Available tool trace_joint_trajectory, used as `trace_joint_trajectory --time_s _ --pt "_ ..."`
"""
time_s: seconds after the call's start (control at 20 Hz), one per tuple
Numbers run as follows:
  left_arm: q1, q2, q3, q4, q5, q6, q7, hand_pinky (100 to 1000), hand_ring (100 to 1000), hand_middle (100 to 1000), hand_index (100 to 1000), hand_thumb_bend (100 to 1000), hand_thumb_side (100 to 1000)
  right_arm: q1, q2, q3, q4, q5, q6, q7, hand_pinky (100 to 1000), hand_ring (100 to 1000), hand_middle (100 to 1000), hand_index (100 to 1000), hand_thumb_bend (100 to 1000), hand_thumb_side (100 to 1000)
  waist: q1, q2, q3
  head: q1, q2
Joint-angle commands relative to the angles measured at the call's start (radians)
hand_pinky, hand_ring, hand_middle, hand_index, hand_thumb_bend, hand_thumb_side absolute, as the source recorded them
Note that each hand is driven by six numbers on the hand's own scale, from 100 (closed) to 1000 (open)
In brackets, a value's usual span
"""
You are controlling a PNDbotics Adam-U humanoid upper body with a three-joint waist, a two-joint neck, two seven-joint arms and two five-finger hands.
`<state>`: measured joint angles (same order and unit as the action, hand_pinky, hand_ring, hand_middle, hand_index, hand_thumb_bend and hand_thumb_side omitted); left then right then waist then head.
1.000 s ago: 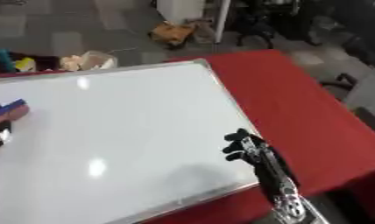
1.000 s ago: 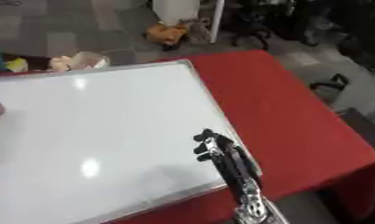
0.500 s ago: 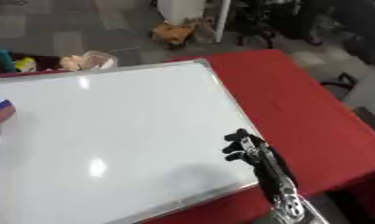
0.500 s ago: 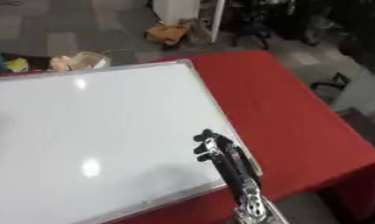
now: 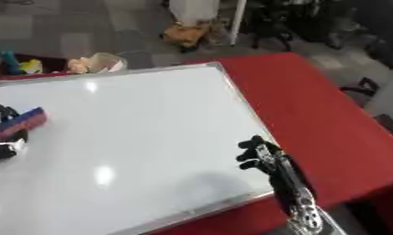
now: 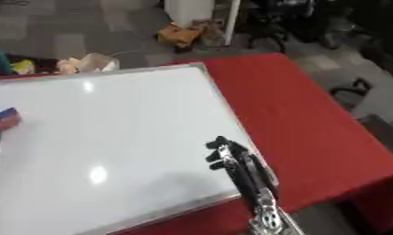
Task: Wipe the whiteboard clean with a brush.
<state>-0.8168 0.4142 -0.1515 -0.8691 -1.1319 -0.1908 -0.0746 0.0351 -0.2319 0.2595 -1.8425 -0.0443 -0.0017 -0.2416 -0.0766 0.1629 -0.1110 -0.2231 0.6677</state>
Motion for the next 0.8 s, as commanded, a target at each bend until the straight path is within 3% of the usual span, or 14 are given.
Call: trace_joint_trajectory --time_s 0.05,0.4,0.8 --pt "0.005 -0.017 -0.041 -0.031 0.012 -0.029 -0.025 468 517 509 713 386 234 -0.007 -0.006 -0.004 -0.012 0.004 -0.003 0.003 604 638 483 687 100 869 0.002 -0.009 -0.001 0.013 0.003" --pt "0.006 -0.050 -0.099 -0.089 0.024 -0.074 -0.063 483 531 526 719 387 234 -0.006 -0.005 -0.003 -0.014 0.004 -0.003 0.005 604 638 483 687 100 869 -0.001 -0.010 -0.004 0.018 0.002" --pt "0.004 -0.091 -0.133 -0.098 -0.062 -0.107 -0.036 503 549 554 727 410 249 -0.005 -0.002 -0.002 -0.012 0.004 -0.002 0.005 603 638 483 686 100 870 -0.002 -0.009 -0.011 0.014 0.002"
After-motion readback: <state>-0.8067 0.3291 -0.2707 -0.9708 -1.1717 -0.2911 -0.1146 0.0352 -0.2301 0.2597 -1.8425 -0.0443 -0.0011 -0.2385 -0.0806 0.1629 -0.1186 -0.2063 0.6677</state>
